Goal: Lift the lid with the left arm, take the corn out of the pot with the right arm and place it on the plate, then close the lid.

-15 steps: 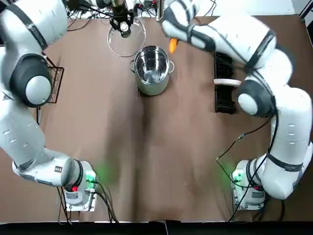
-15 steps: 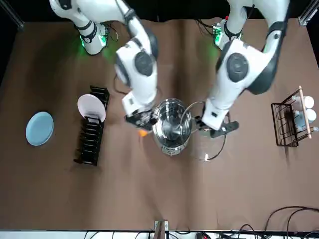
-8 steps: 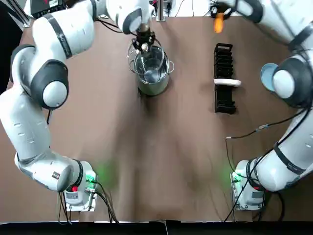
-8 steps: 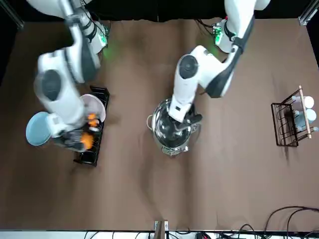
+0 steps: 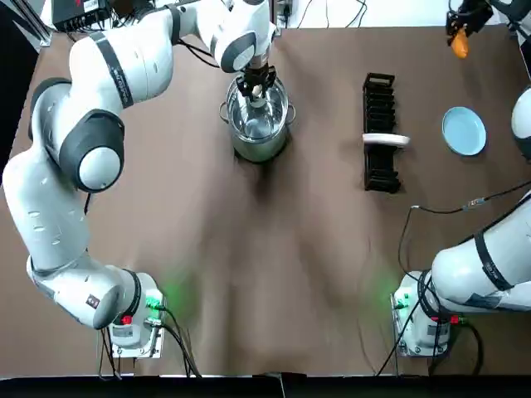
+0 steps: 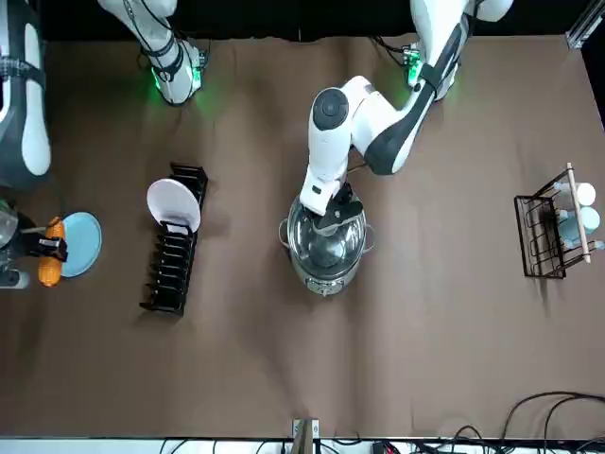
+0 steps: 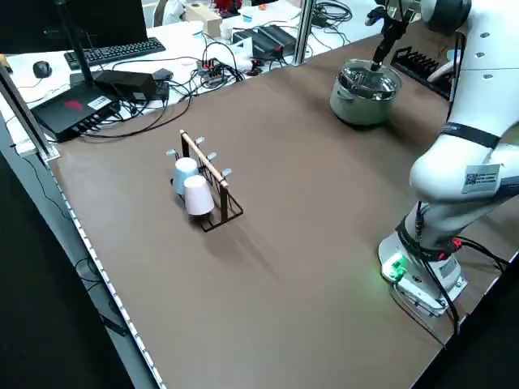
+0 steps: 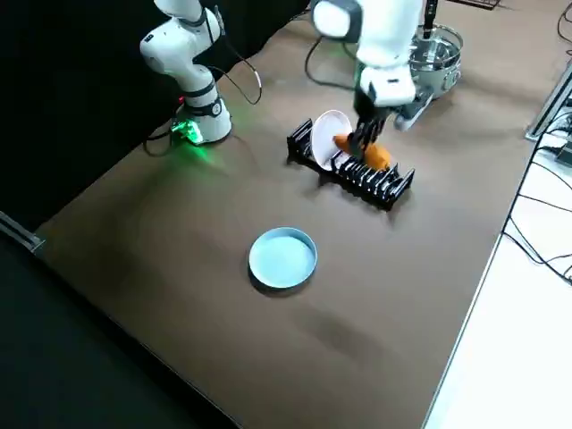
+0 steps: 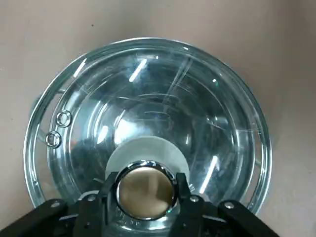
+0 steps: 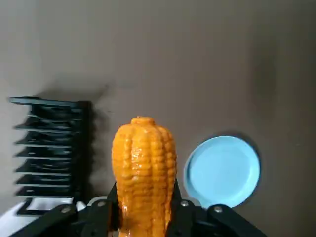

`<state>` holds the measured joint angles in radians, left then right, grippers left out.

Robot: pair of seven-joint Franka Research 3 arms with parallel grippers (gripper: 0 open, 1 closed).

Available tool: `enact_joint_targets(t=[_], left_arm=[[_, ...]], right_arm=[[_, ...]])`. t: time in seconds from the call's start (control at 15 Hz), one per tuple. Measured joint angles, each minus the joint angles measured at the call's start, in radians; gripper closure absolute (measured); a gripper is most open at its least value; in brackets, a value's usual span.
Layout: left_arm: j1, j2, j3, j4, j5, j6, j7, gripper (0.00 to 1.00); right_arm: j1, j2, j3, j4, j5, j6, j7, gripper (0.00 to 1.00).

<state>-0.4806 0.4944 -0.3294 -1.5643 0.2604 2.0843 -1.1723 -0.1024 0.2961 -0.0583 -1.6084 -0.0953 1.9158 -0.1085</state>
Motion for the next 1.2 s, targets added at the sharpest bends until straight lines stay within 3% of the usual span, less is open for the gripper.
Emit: enact_joint_targets(t=[0.33, 0.67, 0.87, 1.2], left_arm=[[0.0, 0.027, 0.003, 0.0, 0.006, 0.016, 0.0, 0.49], [0.001, 0.04, 0.005, 0.0, 0.011, 0.027, -0.002, 0.49], [0.001, 0.043, 0.005, 0.0, 0.018, 0.034, -0.002, 0.49], [0.001, 0.048, 0.005, 0.0, 0.02, 0.044, 0.001, 0.49]], right_arm=[[-0.115, 0.008, 0.002, -0.083, 0.0, 0.07, -0.18, 0.61], [-0.303, 0.065, 0.002, -0.134, 0.038, 0.143, -0.466, 0.61], [-0.34, 0.165, 0.002, -0.14, 0.075, 0.223, -0.472, 0.61], [-0.34, 0.24, 0.011, -0.179, 0.082, 0.362, -0.466, 0.61]])
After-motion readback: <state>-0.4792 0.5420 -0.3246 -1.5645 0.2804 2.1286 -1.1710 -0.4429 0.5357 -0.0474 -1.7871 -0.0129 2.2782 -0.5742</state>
